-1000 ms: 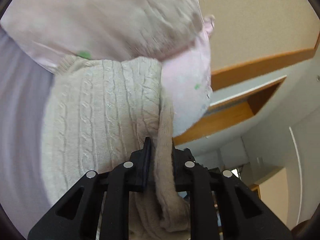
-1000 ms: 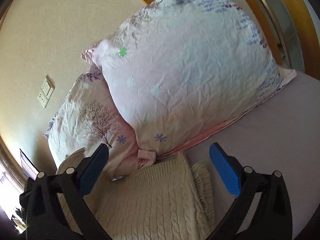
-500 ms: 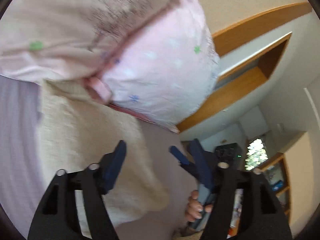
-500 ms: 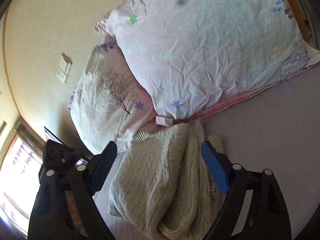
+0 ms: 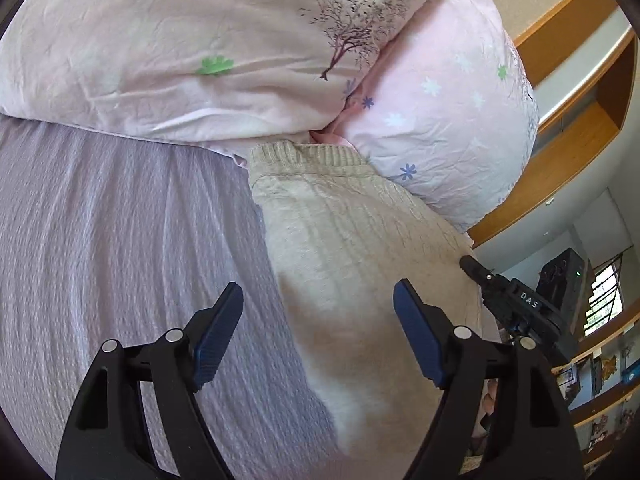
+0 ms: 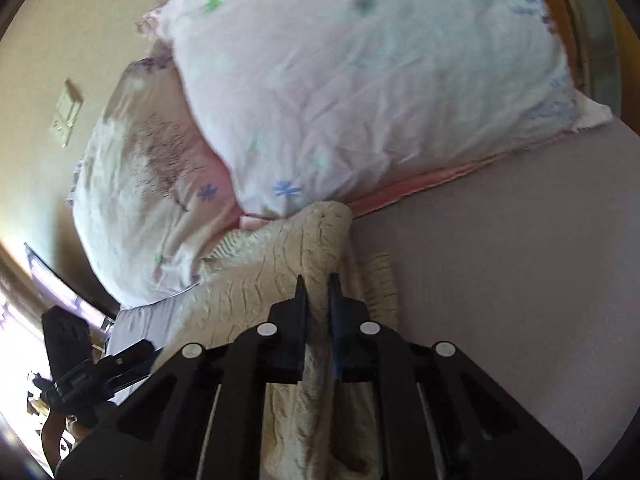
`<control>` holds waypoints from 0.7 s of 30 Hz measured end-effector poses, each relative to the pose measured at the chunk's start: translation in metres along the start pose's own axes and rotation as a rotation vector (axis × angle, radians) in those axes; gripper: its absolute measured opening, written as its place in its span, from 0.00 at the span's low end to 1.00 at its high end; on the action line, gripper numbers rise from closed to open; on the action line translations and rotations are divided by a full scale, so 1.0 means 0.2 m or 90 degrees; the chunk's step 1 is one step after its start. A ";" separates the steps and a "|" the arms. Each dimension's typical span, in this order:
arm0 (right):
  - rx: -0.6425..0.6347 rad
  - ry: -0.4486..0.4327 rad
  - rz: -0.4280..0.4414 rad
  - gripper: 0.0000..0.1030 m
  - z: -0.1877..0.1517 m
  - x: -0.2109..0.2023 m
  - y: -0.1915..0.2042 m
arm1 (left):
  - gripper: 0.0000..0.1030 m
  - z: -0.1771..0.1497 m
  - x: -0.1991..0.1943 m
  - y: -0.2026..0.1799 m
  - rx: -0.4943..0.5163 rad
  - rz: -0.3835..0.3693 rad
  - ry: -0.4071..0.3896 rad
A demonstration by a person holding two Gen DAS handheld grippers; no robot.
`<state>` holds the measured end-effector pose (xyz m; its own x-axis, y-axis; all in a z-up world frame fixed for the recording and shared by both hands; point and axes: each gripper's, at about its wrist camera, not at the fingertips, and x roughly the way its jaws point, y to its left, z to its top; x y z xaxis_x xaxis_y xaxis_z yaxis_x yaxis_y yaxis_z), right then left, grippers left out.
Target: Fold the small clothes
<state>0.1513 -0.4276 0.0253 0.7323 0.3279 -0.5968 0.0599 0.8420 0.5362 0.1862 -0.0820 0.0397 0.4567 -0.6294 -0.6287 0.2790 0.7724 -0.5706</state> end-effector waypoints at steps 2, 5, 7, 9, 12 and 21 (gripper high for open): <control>0.049 0.038 0.024 0.38 0.00 0.04 -0.05 | 0.79 0.00 0.03 -0.03 0.011 0.013 0.002; 0.049 0.045 0.016 0.80 0.00 0.04 -0.06 | 0.79 -0.01 0.08 -0.02 -0.004 0.004 0.025; 0.063 0.074 0.060 0.80 0.00 0.08 -0.07 | 0.80 -0.02 0.11 -0.01 -0.021 -0.007 0.034; 0.073 0.116 0.068 0.80 -0.03 0.13 -0.08 | 0.80 -0.03 0.13 0.00 -0.038 -0.015 0.036; 0.069 0.142 0.058 0.77 -0.06 0.17 -0.07 | 0.77 -0.05 0.17 0.02 -0.070 -0.035 0.047; 0.035 0.180 0.272 0.31 -0.17 0.22 0.18 | 0.36 -0.04 -0.18 0.05 0.032 -0.021 0.004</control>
<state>0.1613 -0.3688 -0.0021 0.4881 0.7472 -0.4511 -0.1634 0.5860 0.7937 0.1659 -0.0521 0.0536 0.4409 -0.6549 -0.6138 0.3364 0.7545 -0.5635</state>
